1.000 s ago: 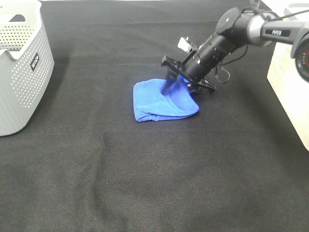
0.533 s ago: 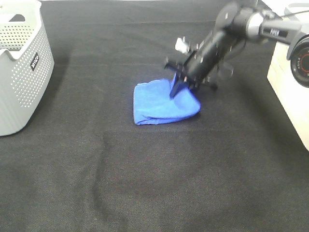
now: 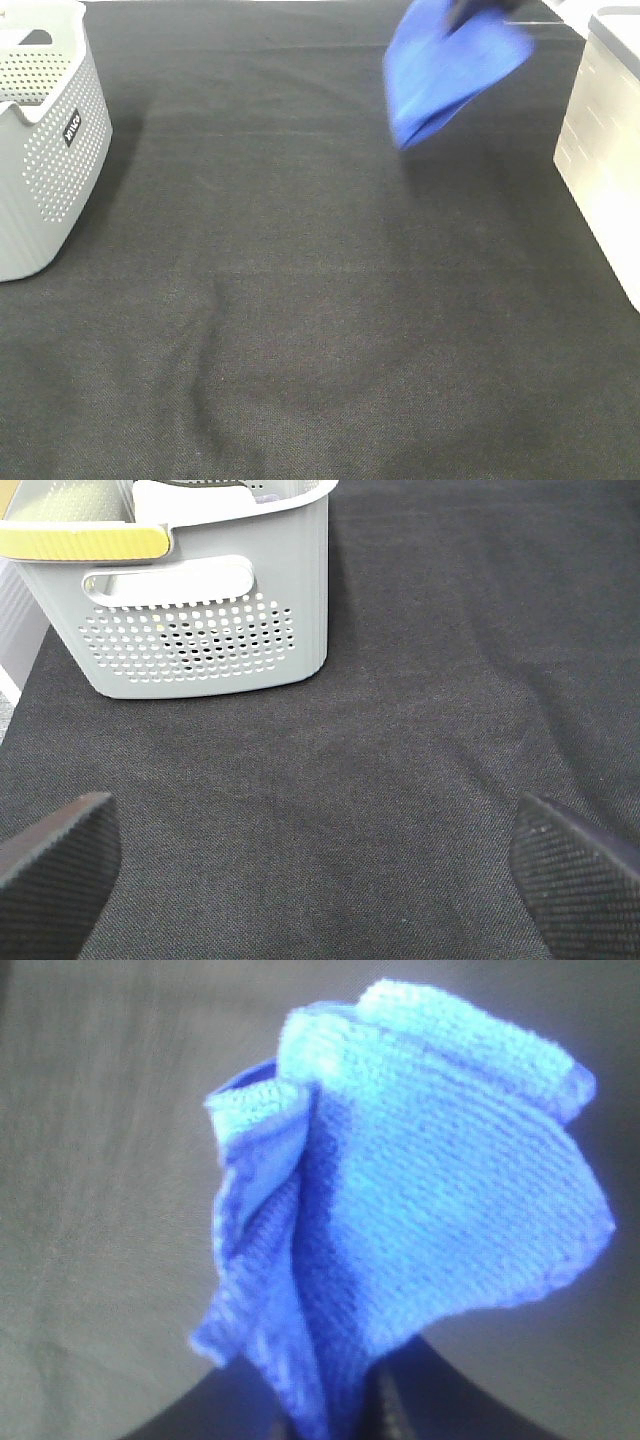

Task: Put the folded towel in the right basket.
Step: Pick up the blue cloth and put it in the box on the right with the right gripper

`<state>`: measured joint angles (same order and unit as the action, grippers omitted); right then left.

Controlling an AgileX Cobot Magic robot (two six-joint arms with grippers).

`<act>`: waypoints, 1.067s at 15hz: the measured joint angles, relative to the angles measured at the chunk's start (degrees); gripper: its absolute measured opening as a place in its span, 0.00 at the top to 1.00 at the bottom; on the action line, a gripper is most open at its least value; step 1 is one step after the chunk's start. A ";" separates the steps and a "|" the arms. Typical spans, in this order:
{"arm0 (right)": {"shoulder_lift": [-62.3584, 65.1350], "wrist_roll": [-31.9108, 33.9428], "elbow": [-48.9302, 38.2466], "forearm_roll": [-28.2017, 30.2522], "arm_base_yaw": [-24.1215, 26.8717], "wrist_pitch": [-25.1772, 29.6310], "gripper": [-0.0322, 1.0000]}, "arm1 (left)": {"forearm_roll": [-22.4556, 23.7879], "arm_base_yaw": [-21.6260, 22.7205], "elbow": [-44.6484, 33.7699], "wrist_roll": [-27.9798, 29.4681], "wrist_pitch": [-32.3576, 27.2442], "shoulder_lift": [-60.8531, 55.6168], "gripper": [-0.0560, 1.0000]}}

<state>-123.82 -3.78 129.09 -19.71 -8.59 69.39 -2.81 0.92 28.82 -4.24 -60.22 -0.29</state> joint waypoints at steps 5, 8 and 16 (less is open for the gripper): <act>16.96 -2.29 -8.77 4.81 22.29 0.23 0.83 | 0.06 0.00 0.00 0.00 0.00 0.00 0.01; 17.65 -6.93 -10.37 1.78 31.23 0.23 0.83 | 0.06 0.00 0.00 0.00 0.00 0.00 0.01; 7.91 -6.76 -14.95 1.95 30.14 0.80 0.08 | 0.06 0.00 0.00 0.00 0.00 0.00 0.01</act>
<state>-115.91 -10.54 114.13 -17.76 21.54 70.19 -2.75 0.92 28.82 -4.24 -60.22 -0.29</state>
